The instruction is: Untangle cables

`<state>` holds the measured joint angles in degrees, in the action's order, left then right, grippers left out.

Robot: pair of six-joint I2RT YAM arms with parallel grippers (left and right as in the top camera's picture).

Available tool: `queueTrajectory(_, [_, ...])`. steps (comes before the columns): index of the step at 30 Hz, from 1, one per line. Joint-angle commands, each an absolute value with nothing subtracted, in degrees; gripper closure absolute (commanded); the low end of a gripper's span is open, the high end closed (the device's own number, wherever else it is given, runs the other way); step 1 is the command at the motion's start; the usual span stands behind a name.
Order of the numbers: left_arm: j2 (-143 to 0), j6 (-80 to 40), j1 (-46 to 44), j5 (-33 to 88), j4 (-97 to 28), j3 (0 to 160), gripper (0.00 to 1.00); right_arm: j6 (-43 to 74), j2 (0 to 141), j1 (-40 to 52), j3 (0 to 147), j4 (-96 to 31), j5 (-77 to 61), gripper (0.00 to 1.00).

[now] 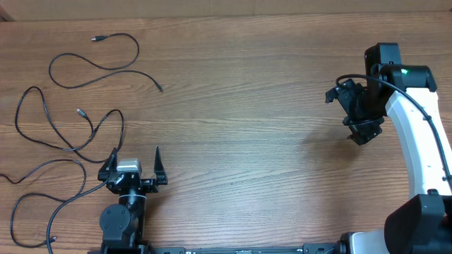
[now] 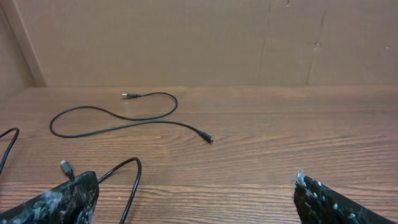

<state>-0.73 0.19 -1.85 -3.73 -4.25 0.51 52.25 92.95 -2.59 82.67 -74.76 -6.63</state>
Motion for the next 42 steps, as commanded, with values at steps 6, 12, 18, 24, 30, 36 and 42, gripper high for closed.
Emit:
queueTrajectory(6, [-0.21,-0.19,-1.52,-4.45,-4.12,0.27,0.01,52.01,92.44,-2.74,83.64,-74.63,-6.5,0.0])
queueTrajectory(12, [-0.21,-0.19,-1.52,-4.47,-4.12,0.27,0.0,52.03,92.44,-2.74,83.64,-74.63,-6.5,0.0])
queueTrajectory(18, [-0.21,-0.19,-1.52,-4.45,-4.12,0.27,0.01,52.01,92.68,-2.74,83.64,-74.63,-6.5,0.0])
queueTrajectory(24, [-0.21,-0.19,-1.52,-4.47,-4.12,0.27,0.0,52.03,92.68,-2.74,83.64,-74.63,-6.5,0.0])
queueTrajectory(30, [-0.21,-0.19,-1.52,-4.45,-4.12,0.27,0.01,52.03,92.68,-2.74,83.64,-74.63,-6.5,0.0])
queueTrajectory(36, [-0.21,-0.19,-1.52,-4.47,-4.12,0.27,0.0,52.01,92.51,-2.63,83.64,-74.65,-4.97,0.0])
queueTrajectory(42, [-0.21,-0.19,-1.52,-4.45,-4.1,0.27,0.0,52.01,89.76,-2.63,83.64,-74.65,2.0,0.0])
